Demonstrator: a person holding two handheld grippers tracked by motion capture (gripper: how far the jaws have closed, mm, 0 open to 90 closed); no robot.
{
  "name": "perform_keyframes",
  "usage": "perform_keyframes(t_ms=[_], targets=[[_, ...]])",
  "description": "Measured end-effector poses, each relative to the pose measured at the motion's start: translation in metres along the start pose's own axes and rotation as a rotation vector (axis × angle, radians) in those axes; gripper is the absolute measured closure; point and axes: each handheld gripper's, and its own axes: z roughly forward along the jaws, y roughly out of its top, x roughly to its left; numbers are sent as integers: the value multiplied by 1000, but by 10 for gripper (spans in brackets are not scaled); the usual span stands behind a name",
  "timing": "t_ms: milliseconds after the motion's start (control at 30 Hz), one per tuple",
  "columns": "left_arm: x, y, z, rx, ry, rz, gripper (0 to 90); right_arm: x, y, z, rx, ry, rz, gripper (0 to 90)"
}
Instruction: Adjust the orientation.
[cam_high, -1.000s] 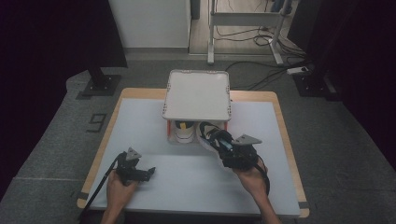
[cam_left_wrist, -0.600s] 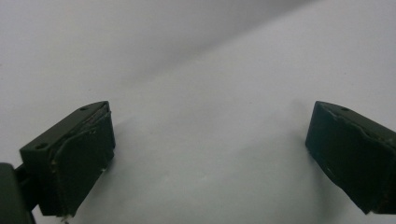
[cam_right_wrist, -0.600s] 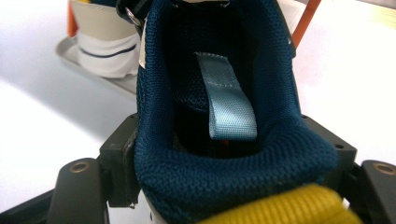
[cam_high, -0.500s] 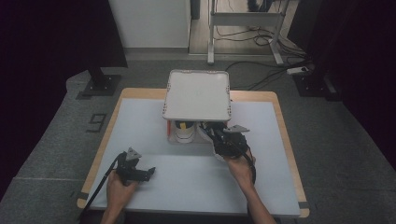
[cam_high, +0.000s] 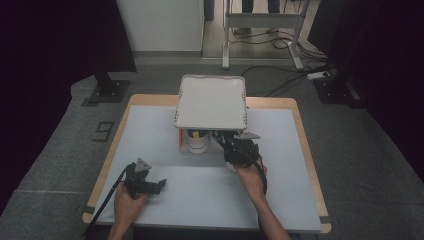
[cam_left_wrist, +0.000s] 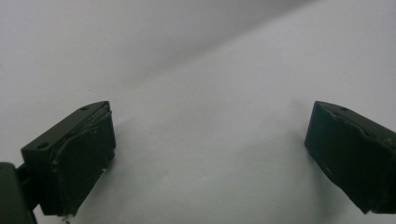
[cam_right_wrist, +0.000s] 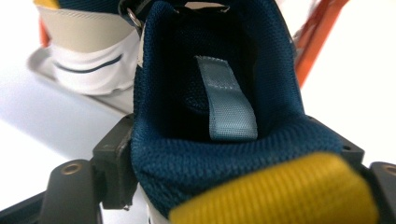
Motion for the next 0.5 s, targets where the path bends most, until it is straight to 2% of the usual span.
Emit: perform_keyframes(t_ms=[33, 100, 133, 233, 300, 333, 400, 433, 467, 500], targets=[[0, 0, 0, -1, 0, 0, 17, 1, 0, -1, 8, 18, -16, 203], [0, 0, 0, 0, 0, 0, 17, 0, -1, -3, 14, 54, -10, 169], [0, 0, 0, 0, 0, 0, 17, 0, -1, -3, 14, 54, -10, 169], [0, 0, 0, -1, 1, 0, 18, -5, -4, -7, 20, 117, -8, 131], [0, 0, 0, 0, 0, 1, 18, -7, -8, -19, 0, 148, -27, 134], [0, 0, 0, 0, 0, 1, 18, -7, -8, -19, 0, 148, -27, 134], [0, 0, 0, -1, 0, 0, 18, -10, -12, -28, -4, 173, -34, 175], [0, 0, 0, -1, 0, 0, 18, -10, -18, -37, -6, 180, -62, 246], [0, 0, 0, -1, 0, 0, 18, -10, -18, -37, -6, 180, -62, 246], [0, 0, 0, 0, 0, -1, 18, -10, -22, -42, -8, 199, -63, 291]])
